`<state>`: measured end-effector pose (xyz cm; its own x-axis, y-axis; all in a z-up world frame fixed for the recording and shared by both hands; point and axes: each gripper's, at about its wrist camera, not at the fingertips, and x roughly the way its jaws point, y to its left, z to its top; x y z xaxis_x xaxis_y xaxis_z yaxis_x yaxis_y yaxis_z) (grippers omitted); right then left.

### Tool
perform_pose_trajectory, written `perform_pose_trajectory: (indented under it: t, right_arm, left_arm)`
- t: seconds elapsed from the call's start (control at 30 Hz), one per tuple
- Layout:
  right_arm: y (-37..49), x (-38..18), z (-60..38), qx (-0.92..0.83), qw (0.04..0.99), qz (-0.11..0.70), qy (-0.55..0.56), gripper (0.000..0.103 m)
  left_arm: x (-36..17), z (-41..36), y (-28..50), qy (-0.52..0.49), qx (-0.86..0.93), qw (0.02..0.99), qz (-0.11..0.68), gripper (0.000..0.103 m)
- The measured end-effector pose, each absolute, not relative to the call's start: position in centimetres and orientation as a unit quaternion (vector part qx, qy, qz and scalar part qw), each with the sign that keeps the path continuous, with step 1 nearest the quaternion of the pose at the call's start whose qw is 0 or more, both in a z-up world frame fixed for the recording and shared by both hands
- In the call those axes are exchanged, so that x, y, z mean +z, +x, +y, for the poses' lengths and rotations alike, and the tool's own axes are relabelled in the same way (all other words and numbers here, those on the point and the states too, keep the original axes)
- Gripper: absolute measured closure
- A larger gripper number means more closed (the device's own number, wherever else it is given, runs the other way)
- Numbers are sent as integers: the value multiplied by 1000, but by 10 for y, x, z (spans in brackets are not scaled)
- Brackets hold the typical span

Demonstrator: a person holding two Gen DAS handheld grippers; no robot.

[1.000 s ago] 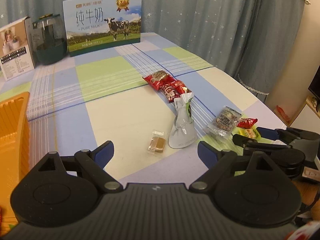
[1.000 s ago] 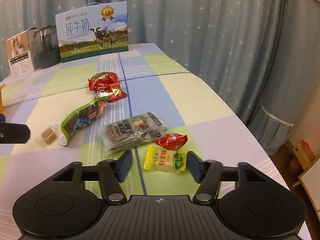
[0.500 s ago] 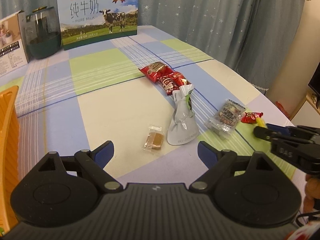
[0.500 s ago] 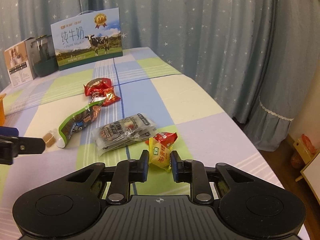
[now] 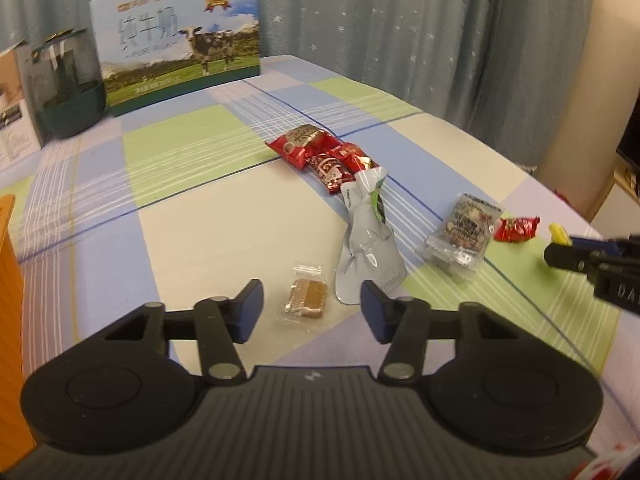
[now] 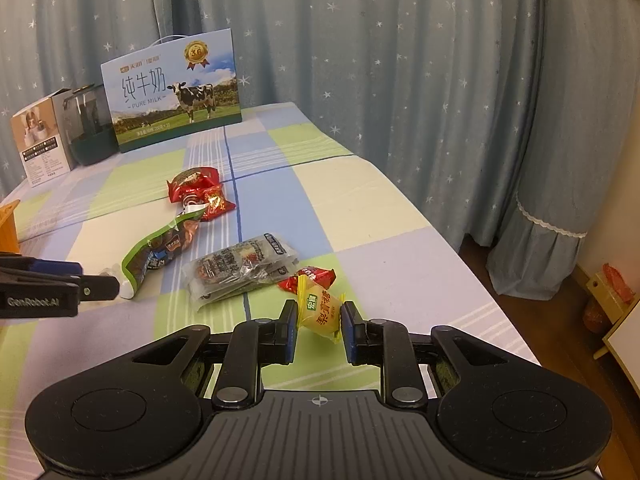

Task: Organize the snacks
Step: 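Grasp the brown square candy with the left tool while the right tool grasps the yellow candy, then carry both candies over the orange tray and open the left tool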

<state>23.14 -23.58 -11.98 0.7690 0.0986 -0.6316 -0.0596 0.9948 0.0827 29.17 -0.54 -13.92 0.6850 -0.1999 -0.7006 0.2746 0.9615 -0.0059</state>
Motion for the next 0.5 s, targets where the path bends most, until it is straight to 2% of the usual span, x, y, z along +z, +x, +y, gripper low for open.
perform_pose_trajectory:
  t: [0.07, 0.13, 0.23, 0.5]
  right_arm:
    - [231, -120, -236, 43, 940, 338, 30, 80]
    - [232, -119, -236, 44, 939, 339, 31, 80]
    - [231, -118, -237, 45, 939, 340, 31, 80]
    - [228, -108, -234, 54, 939, 339, 29, 80]
  left_arm:
    - [-143, -8, 294, 62, -131, 915, 376, 61]
    - [-146, -8, 295, 61, -131, 914, 379, 72]
    - [-146, -7, 294, 55, -132, 914, 379, 82]
    - [-136, 2, 286, 34, -114, 913, 391, 84]
